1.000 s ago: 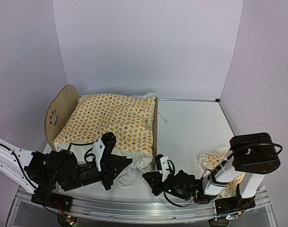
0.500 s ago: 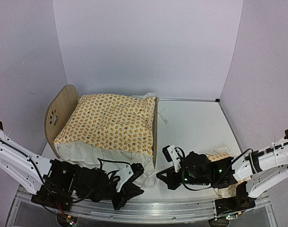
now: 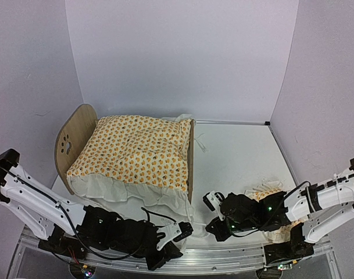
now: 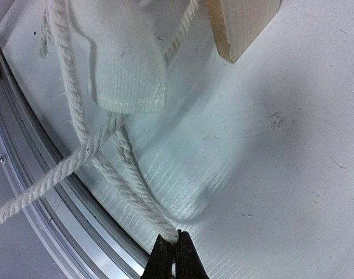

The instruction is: Set up the pet bed

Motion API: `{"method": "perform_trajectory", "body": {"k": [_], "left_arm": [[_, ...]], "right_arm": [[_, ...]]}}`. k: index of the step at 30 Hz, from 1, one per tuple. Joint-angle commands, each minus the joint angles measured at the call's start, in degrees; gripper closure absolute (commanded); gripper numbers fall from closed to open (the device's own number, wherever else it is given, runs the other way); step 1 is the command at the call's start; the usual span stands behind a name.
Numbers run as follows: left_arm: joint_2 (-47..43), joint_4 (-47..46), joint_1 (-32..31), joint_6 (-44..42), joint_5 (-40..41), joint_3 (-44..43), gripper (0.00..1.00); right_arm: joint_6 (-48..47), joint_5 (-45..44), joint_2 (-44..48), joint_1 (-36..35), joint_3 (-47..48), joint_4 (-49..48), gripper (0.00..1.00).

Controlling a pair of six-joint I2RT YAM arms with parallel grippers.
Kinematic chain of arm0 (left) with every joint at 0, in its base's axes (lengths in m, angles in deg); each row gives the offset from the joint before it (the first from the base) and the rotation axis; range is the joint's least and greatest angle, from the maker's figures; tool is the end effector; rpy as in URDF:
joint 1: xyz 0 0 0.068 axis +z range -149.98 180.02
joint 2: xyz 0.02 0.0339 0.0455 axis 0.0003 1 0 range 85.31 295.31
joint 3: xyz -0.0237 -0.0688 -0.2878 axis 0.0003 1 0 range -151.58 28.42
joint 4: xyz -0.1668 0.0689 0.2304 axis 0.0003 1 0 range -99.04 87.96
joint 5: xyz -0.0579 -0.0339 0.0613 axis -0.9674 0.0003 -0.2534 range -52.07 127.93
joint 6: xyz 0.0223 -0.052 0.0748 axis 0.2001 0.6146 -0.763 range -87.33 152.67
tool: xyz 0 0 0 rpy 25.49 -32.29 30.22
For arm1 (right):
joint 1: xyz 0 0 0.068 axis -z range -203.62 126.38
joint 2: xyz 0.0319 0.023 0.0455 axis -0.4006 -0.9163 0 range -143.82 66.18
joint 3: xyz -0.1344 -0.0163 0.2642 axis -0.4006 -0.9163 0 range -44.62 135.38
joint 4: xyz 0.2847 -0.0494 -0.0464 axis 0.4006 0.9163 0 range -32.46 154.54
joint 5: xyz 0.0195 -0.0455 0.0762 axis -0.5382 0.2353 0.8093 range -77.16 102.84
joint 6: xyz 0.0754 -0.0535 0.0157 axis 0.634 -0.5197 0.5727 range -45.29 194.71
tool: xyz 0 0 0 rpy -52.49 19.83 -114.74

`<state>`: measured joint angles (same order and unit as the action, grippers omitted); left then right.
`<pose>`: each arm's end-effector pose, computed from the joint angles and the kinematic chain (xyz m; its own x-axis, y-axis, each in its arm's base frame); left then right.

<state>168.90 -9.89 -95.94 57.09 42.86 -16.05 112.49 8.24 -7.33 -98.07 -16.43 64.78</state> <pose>-0.0307 -0.3643 0.1735 -0.3542 0.5761 -0.7367 0.9352 0.2218 -0.2761 0.0796 0.2607 0.1092 -0.7485 -0.4122 -0.5195 -0.6183 0.7170 0.3220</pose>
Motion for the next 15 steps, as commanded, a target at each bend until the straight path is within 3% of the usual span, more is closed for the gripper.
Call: {"method": "perform_trajectory", "body": {"k": [1,3,4,10,13,15], "left_arm": [[1.1,-1.0,0.0,-1.7,0.2,-2.2,1.0],[0.9,-0.8,0.2,-1.4,0.1,-1.8,1.0],[0.1,-0.4,0.4,-1.0,0.5,-1.5,0.95],[-13.5,-0.9,8.9,5.9,3.1,5.6,0.36],[-15.7,-1.5,13.9,11.1,6.1,6.2,0.3],[-13.1,-1.8,16.8,13.7,5.1,4.5,0.32]], "right_arm": [[2.7,-5.4,2.6,0.5,2.7,5.9,1.0],[1.2,-5.3,3.5,0.5,2.6,4.7,1.0],[0.1,-4.7,3.7,0.6,2.4,3.0,1.0],[-2.3,-5.1,3.4,1.2,1.9,-1.0,1.0],[-2.8,-4.4,4.1,1.4,1.8,-2.1,1.0],[-2.9,-4.1,4.7,1.4,1.8,-2.9,1.0]]}}
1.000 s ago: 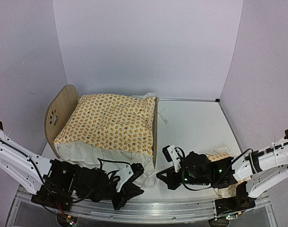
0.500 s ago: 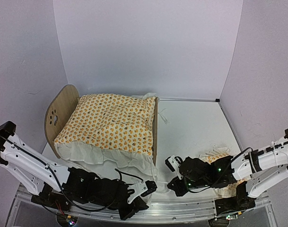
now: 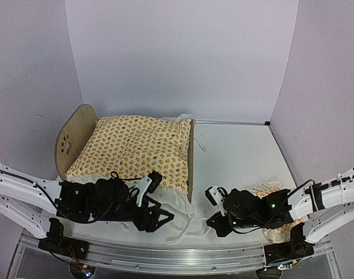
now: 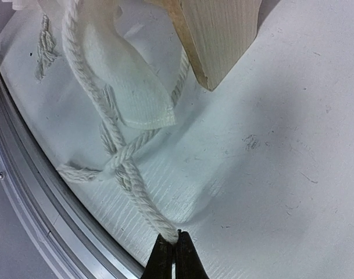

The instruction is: Set up the pet bed

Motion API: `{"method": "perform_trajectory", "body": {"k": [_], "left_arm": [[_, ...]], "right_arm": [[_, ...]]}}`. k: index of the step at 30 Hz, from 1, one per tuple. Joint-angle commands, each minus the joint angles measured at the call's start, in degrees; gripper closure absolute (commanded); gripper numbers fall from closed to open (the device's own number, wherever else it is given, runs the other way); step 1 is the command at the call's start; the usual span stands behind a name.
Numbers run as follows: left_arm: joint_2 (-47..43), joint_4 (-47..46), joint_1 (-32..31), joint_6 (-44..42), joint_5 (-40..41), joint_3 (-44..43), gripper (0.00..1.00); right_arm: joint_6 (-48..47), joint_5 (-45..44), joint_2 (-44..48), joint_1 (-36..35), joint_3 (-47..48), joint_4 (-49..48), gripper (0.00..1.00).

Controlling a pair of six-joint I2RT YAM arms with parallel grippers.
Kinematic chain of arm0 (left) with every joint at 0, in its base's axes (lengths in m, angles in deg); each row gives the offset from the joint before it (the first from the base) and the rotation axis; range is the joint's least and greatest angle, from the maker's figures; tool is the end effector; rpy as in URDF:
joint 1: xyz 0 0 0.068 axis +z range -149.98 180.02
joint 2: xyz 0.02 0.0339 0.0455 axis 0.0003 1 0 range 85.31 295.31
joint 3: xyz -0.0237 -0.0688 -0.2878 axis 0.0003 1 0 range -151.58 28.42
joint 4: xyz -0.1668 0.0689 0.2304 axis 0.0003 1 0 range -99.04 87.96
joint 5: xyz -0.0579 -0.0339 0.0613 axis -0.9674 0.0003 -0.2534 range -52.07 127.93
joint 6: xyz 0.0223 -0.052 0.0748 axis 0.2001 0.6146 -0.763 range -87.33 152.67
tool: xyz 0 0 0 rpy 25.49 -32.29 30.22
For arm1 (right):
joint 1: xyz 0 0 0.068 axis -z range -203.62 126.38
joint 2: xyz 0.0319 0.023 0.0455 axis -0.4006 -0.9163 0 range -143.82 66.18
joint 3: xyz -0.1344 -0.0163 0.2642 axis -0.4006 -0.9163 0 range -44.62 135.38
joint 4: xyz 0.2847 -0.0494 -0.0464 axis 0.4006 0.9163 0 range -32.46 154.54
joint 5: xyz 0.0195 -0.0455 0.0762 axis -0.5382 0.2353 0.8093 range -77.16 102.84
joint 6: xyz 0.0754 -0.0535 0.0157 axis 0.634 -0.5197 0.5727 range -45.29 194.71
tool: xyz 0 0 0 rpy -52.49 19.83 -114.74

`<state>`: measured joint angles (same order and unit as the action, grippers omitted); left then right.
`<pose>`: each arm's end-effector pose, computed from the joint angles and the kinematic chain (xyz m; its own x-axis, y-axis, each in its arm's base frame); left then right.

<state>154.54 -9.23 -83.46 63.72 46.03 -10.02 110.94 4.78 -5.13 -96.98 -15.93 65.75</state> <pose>0.0485 -0.3195 0.2124 -0.5499 0.3132 -0.7743 0.8010 0.4606 -0.3825 0.0894 0.2575 0.1206 -0.7247 -0.3816 -0.5738 -0.6136 0.7362 0.2855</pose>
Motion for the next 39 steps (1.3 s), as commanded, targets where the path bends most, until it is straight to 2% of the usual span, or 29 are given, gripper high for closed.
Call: {"method": "perform_trajectory", "body": {"k": [1,6,9,15,19,24,31,39], "left_arm": [[3.3,-2.1,5.5,8.0,1.8,-3.2,0.34],[14.0,-2.4,8.3,10.3,-1.7,-9.3,0.52],[16.8,-7.0,8.5,11.2,-2.1,-8.8,0.54],[21.1,-8.4,9.6,11.7,2.4,-9.6,0.65],[23.1,-11.2,9.7,11.8,2.5,-10.0,0.59],[24.7,-11.4,9.8,11.8,4.5,-11.6,0.59],[26.3,-11.9,9.8,10.6,3.3,-13.1,0.46],[28.3,-12.4,10.0,11.3,4.8,-15.2,0.37]], "right_arm": [[-1.5,-0.6,2.6,0.3,1.3,-3.9,1.0],[-1.7,-0.7,2.5,0.4,1.7,-4.5,1.0],[-1.9,-0.4,2.2,0.4,2.0,-5.0,1.0],[-2.0,0.0,2.4,0.3,2.0,-6.5,1.0],[-2.1,0.6,2.3,0.3,2.2,-6.6,1.0],[-2.2,0.7,2.7,0.3,2.3,-6.8,1.0],[-2.5,0.9,2.8,0.4,2.6,-7.0,1.0],[-2.4,1.5,2.8,0.4,2.7,-7.1,1.0]]}}
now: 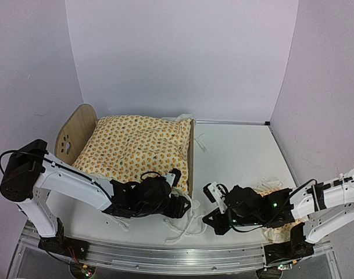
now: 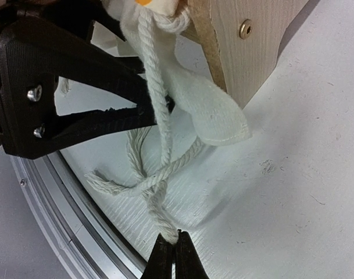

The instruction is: Set up the pet bed

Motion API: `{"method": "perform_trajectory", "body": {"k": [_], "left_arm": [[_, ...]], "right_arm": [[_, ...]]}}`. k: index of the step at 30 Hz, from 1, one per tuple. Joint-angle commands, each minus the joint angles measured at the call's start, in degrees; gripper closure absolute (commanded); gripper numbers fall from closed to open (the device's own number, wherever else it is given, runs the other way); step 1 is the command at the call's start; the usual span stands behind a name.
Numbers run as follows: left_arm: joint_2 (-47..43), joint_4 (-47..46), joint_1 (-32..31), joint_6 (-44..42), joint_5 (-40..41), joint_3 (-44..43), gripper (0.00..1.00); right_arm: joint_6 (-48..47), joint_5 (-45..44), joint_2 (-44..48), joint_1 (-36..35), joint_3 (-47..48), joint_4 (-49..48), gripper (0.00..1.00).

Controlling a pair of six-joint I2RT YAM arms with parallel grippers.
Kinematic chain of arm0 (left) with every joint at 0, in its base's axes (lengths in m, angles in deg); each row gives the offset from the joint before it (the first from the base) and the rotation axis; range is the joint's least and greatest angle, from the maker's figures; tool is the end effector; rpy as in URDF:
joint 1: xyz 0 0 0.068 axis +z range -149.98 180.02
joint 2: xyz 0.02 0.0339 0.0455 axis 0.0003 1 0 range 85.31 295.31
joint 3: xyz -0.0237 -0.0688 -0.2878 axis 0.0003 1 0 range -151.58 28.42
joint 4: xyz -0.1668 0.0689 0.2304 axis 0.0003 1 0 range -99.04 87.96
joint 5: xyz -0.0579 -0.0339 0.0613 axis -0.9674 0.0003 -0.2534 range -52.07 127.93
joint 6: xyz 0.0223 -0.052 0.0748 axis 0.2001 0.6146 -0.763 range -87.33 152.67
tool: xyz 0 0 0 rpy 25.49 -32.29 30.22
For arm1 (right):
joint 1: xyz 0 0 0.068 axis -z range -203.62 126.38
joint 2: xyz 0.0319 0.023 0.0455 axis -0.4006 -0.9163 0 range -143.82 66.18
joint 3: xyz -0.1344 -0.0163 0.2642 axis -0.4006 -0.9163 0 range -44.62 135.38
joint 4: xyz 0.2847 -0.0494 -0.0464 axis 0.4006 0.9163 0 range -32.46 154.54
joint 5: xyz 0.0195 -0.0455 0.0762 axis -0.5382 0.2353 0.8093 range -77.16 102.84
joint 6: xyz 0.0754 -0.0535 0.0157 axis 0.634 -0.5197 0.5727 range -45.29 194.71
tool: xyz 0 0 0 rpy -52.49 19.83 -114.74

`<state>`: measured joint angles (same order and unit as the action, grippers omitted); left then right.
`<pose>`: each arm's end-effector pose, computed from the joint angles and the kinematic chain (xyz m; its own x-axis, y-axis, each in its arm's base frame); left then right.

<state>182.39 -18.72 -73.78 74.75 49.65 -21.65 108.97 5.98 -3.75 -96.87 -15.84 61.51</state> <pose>0.1320 -0.3925 0.1424 -0.7256 0.1452 -0.6726 0.5509 0.7083 -0.4414 0.0907 0.2664 0.1350 -0.6903 -0.3544 -0.6308 -0.6508 0.6852 0.3272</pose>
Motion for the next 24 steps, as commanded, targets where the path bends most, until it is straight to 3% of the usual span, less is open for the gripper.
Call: {"method": "perform_trajectory", "body": {"k": [1,3,7,10,19,24], "left_arm": [[0.6,-2.9,0.4,0.5,1.6,-3.6,0.37],[1.1,-2.9,0.6,0.9,2.4,-3.8,0.4],[1.4,-2.7,0.8,-2.0,4.0,-4.7,0.83],[-1.0,-1.6,0.8,-2.6,4.2,-2.9,1.0],[-17.3,23.8,0.6,0.8,8.3,2.6,1.0],[-23.7,38.0,0.7,0.5,14.2,1.3,1.0]], "right_arm": [[-0.4,0.4,1.6,0.2,2.5,-2.9,1.0],[-0.7,0.3,1.7,0.3,2.6,-3.0,1.0],[-0.9,0.3,1.6,0.3,3.0,-3.0,1.0],[-0.5,-0.2,2.0,0.2,2.9,-3.0,1.0],[0.1,-2.9,1.7,0.3,2.2,-3.1,1.0],[-0.6,-2.5,0.8,0.3,3.1,-3.2,1.0]]}}
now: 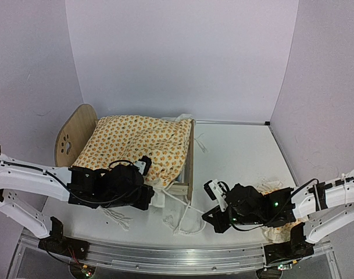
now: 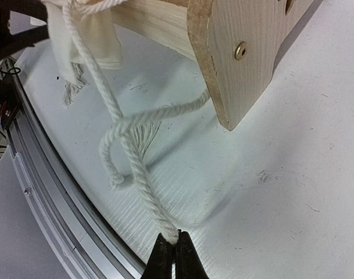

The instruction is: Set up the pet bed

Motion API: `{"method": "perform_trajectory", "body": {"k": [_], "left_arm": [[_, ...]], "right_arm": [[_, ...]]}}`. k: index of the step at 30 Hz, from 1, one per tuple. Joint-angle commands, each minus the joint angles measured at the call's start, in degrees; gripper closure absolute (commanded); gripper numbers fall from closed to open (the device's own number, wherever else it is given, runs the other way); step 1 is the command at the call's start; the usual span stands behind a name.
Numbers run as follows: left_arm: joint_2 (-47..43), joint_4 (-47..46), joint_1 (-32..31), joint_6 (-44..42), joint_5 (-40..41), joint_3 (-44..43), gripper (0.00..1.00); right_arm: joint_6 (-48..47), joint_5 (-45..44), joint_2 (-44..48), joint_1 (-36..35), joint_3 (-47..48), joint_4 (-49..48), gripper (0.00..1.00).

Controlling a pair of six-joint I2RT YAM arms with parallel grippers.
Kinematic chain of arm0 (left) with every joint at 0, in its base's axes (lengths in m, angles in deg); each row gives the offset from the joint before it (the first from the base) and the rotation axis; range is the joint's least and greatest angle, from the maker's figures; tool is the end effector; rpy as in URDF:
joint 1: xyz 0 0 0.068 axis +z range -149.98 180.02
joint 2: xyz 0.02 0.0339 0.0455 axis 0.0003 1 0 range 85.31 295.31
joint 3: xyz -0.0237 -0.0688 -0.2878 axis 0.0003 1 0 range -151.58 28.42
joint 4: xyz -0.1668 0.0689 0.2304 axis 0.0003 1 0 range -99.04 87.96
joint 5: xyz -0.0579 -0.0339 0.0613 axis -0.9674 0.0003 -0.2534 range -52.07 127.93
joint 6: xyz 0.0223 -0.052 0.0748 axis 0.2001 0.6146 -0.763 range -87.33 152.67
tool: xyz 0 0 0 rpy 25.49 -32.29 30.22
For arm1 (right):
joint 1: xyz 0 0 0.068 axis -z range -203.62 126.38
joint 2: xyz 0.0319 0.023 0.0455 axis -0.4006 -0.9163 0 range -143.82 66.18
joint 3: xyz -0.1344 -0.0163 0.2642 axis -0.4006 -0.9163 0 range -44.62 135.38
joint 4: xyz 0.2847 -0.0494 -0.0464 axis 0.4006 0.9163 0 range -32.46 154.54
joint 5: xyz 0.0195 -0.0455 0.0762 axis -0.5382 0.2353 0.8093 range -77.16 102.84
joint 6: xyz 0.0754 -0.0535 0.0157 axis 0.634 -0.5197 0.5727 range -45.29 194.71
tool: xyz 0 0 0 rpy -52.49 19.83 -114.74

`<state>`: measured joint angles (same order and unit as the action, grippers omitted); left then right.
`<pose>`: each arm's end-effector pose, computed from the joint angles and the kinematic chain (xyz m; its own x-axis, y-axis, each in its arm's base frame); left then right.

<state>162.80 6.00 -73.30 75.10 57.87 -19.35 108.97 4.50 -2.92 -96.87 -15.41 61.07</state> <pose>0.1246 -0.3151 0.2015 -0.7100 0.1593 -0.6860 0.4768 0.8256 -0.3018 0.0934 0.2678 0.1426 -0.6799 -0.3268 -0.6564 -0.6465 0.6896 0.3264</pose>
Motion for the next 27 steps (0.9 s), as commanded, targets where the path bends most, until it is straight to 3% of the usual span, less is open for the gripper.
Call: {"method": "perform_trajectory", "body": {"k": [1,7,10,13,14,17,19,20,27], "left_arm": [[-4.0,14.4,0.4,-1.3,5.3,-1.6,1.0],[5.6,25.5,0.5,-2.7,6.6,-9.3,1.0],[5.6,25.4,0.5,-1.7,6.3,-9.3,1.0],[0.0,15.1,-0.9,-6.5,-1.0,-7.1,1.0],[-2.6,9.9,-1.7,-7.9,-3.7,-5.5,0.95],[-10.9,-11.8,-2.5,-8.7,-14.4,4.4,0.68],[-12.2,-26.3,-3.2,-3.6,-16.2,10.1,0.53],[-10.8,-30.3,-3.4,-2.1,-15.9,10.9,0.52],[4.4,-32.9,-3.5,1.8,-14.6,3.0,0.52]], "right_arm": [[-0.7,-0.9,-0.4,0.3,2.8,-2.7,1.0],[-1.0,0.0,-2.4,0.3,4.1,-3.0,1.0],[-1.1,-0.1,-2.8,0.3,4.7,-3.0,1.0],[-1.4,-0.3,-2.8,0.3,5.0,-3.0,1.0],[-1.4,-0.4,-2.6,0.3,4.8,-3.8,1.0],[-1.8,-0.4,-1.7,0.5,3.9,-7.0,1.0],[-2.2,0.3,-1.1,1.1,3.4,-8.8,1.0],[-2.4,0.4,-0.8,1.4,3.1,-10.0,1.0],[-4.3,1.3,-3.1,4.1,3.6,-13.0,1.0]]}}
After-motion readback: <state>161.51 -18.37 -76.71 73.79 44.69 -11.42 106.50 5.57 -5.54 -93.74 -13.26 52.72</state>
